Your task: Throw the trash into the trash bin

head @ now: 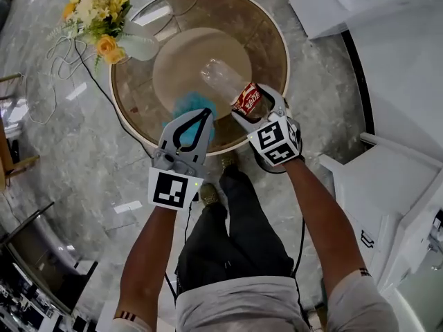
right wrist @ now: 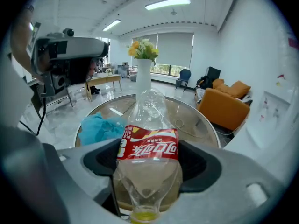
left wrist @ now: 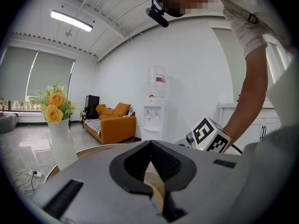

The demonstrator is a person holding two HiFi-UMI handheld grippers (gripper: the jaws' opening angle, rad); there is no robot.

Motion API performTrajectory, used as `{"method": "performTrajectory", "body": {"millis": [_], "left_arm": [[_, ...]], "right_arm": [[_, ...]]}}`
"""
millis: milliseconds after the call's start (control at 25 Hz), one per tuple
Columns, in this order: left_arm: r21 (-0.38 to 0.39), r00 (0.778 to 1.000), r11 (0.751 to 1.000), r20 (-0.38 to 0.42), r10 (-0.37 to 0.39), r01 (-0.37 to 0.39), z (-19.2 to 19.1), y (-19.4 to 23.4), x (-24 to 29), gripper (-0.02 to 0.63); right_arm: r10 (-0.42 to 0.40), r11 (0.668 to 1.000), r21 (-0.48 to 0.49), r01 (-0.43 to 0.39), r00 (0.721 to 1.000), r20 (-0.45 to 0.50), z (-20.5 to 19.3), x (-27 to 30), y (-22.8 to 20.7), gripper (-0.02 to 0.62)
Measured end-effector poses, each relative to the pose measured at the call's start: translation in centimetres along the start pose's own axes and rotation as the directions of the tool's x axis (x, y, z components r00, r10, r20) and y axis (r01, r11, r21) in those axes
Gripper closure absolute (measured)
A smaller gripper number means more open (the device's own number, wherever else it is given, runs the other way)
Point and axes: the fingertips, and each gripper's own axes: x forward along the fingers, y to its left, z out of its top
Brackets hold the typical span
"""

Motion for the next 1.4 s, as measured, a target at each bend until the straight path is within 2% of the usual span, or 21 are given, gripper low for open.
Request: {"method": "performTrajectory", "body": {"millis": [520,760,1040,1400], "left_arm": [[0.069,0.982,0.981,0.050,-0.184,0.180,2.3,-10.2,-5.5,0.606],[0.068,0.966,0.967,0.066,-0.249,0.245,3.2,-14.0,-7.2,0.606],[0.074,0.957,0.957,0.055,-0.284,0.280,3.1,-17.2,-7.7,0.606],[0.065,0.962,0.961,0.035,-0.270,0.267,2.8,-19.3,-7.3,0.606]], "right_arm": [[-0.192,0.973,0.134,0.189,0.981,0.010,-5.3,-13.4,4.2,0.216],[-0.266,0.943,0.193,0.271,0.963,-0.048,-9.6,-19.4,5.1,0.216],[-0.290,0.934,0.178,0.311,0.948,-0.134,-15.3,-23.4,5.5,0.216],[-0.256,0.948,0.131,0.289,0.941,-0.222,-20.7,-24.4,5.9,0.216]]}}
